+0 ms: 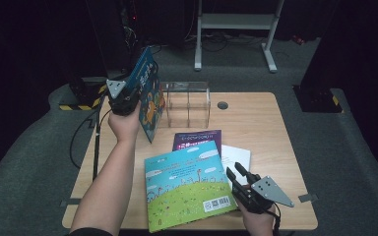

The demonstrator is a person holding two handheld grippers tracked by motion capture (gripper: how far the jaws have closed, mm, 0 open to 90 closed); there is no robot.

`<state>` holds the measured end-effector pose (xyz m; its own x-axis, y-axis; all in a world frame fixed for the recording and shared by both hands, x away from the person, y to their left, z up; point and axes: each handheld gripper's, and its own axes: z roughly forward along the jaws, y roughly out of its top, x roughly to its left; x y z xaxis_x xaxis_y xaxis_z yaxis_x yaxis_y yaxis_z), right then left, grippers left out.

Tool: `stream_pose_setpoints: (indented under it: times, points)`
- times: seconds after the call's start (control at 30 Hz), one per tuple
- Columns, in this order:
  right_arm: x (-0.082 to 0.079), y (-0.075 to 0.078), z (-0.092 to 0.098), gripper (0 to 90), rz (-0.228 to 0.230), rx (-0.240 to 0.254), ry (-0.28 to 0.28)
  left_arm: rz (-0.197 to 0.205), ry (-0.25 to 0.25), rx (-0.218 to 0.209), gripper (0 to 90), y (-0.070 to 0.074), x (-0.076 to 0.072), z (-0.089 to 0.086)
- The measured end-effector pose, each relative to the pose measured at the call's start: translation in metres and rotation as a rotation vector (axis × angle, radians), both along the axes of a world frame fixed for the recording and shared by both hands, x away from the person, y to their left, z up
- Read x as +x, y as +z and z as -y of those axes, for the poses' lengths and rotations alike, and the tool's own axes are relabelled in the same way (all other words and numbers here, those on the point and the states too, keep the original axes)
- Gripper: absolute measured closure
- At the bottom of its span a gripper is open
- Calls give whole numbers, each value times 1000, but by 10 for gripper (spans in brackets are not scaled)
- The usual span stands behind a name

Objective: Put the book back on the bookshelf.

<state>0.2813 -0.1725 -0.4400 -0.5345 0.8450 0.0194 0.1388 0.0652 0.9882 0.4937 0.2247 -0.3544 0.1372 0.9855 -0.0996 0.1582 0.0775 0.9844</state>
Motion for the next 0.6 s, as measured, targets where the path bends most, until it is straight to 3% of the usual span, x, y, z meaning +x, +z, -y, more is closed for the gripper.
stream_pose_setpoints:
  times: [0.17,0.3,0.6]
  points:
    - [0,0,0,635,-1,-3,0,6,-1,12,794,0,-1,-2]
    - [0,0,0,635,2,1,-1,10,-1,11,733,2,-1,-1]
    - [0,1,-1,635,4,1,-1,-5,-6,19,721,3,0,-2]
